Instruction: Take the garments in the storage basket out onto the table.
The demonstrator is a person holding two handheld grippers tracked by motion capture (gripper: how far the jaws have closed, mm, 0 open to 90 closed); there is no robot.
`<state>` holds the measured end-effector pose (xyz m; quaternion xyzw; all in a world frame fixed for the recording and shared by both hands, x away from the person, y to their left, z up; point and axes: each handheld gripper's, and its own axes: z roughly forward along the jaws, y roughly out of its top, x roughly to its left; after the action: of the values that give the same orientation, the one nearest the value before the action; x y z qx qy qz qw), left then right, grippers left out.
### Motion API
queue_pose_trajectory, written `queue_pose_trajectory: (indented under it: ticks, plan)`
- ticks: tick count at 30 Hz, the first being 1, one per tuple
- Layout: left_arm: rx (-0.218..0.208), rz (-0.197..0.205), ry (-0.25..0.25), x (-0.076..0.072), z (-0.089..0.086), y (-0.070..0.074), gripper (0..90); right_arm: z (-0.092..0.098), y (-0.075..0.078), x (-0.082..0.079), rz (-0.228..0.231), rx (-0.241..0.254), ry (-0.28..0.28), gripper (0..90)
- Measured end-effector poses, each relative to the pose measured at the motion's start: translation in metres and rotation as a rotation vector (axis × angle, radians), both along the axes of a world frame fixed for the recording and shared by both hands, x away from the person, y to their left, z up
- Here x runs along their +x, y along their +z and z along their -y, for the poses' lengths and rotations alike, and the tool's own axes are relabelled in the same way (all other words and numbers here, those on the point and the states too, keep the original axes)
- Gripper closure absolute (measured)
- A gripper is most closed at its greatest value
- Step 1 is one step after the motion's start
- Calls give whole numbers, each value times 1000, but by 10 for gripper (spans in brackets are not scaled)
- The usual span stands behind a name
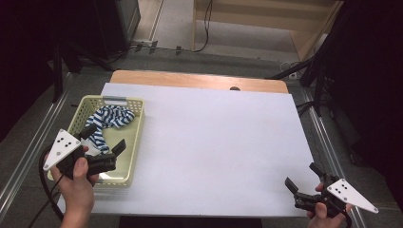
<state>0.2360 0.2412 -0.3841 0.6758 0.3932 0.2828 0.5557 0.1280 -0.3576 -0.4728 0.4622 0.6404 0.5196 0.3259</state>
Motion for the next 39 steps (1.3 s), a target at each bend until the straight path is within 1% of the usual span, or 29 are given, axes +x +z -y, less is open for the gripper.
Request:
queue_pose_trajectory:
  ticks: [3, 7, 8, 17, 18, 21, 25, 31, 32, 35, 36, 37, 39]
  plan:
    - [1, 1, 0, 6, -1, 7, 0, 0, 0, -1, -2, 0, 0, 0]
    - [-3, 2, 2, 12, -2, 12, 0, -1, 1, -1, 3, -3, 7, 0]
    - [-2, 3, 5, 15, -3, 14, 0, -1, 1, -1, 2, -2, 8, 0]
    - [-4, -3, 17, 30, -8, 21, 0, -1, 1, 0, -1, -4, 9, 0]
    - [-2, -5, 20, 33, -9, 22, 0, -1, 1, 0, 0, -3, 10, 0]
    - [-5, -11, 22, 37, -11, 23, 0, -1, 1, -1, 1, -3, 10, 0]
    - [0, -16, 38, 44, -15, 25, 0, -1, 1, 0, 1, -2, 11, 0]
    - [9, -30, 48, 57, -20, 27, 0, -1, 1, 0, 2, -2, 7, 0]
    - [9, -30, 48, 57, -20, 27, 0, -1, 1, 0, 2, -2, 7, 0]
    - [18, -39, 58, 64, -22, 27, 0, -1, 1, -1, 1, -2, 8, 0]
    - [18, -50, 67, 69, -24, 26, 0, -1, 1, -1, 1, -4, 9, 0]
    - [18, -50, 67, 69, -24, 26, 0, -1, 1, -1, 2, -3, 9, 0]
    - [19, -61, 74, 75, -26, 26, 0, -1, 1, 0, 2, -3, 10, 0]
